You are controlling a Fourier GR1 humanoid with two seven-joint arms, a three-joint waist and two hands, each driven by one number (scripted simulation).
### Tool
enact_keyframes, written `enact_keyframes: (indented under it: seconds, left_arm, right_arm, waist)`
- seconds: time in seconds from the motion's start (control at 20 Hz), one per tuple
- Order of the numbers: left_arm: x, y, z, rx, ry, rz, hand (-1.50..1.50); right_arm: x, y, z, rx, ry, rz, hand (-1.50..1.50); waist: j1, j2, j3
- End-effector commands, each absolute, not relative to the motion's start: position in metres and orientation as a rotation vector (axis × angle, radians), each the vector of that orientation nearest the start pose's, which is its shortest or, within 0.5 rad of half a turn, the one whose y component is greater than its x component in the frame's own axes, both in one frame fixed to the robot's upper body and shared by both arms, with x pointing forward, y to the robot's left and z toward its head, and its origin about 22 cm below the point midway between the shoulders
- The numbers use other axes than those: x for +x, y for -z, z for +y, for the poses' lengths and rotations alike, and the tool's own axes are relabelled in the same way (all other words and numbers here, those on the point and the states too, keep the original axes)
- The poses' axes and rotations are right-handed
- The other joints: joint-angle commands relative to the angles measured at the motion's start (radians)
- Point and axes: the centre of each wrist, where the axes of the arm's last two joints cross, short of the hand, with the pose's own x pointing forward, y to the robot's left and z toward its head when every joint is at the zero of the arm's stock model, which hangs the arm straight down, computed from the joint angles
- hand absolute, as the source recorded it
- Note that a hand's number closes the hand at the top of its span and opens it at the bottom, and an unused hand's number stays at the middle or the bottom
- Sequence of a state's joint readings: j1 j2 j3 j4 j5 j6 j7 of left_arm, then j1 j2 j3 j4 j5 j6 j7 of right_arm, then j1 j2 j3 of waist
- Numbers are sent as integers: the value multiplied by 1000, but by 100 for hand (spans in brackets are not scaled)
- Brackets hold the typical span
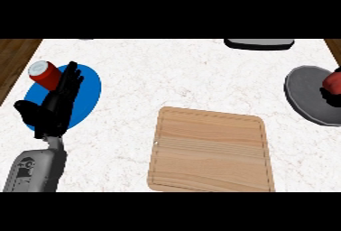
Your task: Pick the bell pepper from the cutting board and place it in the pan
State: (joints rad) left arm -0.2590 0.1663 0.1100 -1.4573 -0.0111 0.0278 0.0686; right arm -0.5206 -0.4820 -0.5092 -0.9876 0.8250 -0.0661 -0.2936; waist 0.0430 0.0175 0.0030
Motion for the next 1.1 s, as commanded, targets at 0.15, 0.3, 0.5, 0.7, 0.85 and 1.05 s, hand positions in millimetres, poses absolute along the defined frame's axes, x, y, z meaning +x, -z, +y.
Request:
enact_keyframes:
  seconds: [0.15, 0.3, 0.5, 0.7, 0.85, 1.05]
  left_arm:
    - [313, -52, 255, 157, 80, -1659, 0]
    - [308, -44, 249, 132, 93, -1650, 0]
    - [311, -56, 252, 129, 110, -1640, 0]
    - [314, -58, 245, 139, 116, -1679, 0]
    - [310, -59, 241, 129, 119, -1660, 0]
    - [314, -55, 254, 150, 98, -1644, 0]
  right_arm:
    - [356, -66, -446, -1180, -534, -1487, 150]
    - [354, -63, -458, -1156, -552, -1483, 150]
    - [352, -52, -461, -884, -488, -1366, -150]
    - [353, -42, -456, -689, -465, -1374, -150]
    - [343, -21, -454, -709, -480, -1397, -150]
    - [341, -29, -463, -687, -372, -1572, -150]
  waist:
    - [27, 15, 3]
    - [35, 19, 4]
    - [42, 18, 4]
    - [43, 24, 6]
    - [42, 20, 7]
    - [17, 17, 6]
